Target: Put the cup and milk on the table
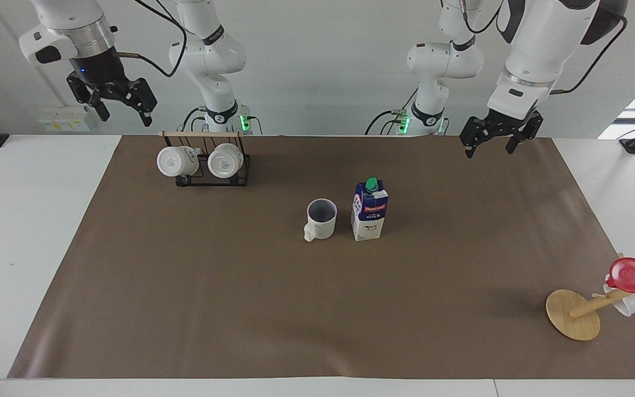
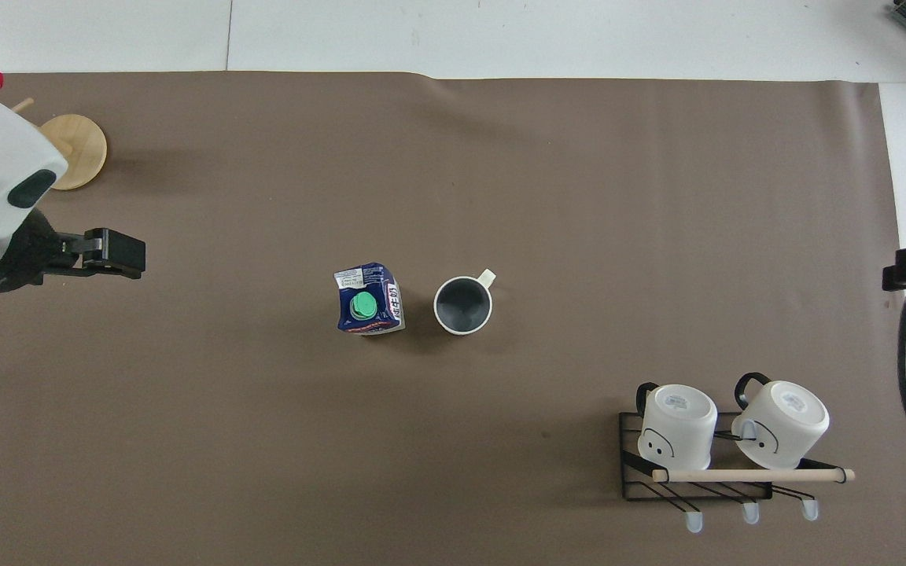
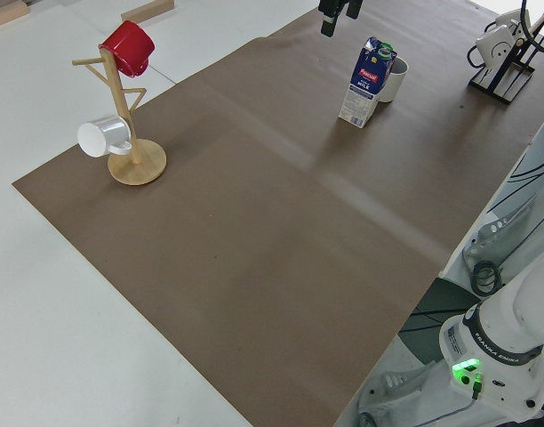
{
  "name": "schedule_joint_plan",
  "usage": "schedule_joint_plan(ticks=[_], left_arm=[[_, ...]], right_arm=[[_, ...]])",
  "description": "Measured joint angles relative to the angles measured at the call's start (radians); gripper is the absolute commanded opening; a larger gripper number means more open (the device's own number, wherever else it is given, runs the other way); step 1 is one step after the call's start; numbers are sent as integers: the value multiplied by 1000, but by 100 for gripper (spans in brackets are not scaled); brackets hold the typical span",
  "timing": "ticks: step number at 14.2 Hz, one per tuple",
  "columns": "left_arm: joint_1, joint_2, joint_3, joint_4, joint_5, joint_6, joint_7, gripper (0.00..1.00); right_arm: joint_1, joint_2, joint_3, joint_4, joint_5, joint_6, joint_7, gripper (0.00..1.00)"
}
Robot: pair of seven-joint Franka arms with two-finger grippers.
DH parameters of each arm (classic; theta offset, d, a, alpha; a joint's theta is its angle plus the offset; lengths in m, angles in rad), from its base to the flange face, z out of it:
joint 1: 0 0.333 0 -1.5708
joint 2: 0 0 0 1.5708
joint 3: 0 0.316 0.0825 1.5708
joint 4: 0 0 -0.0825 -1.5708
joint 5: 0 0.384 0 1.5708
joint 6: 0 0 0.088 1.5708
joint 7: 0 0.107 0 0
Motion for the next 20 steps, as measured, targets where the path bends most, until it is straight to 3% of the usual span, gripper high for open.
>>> schedule_joint_plan(ticks=[12,20], left_arm=[[90,-6,0,18,0,-55,101,100],[91,-6,-8,18,-80,-72,122,100]], right_arm=[[0,0,0,0,0,0,0,100],[0,0,0,0,0,0,0,100]])
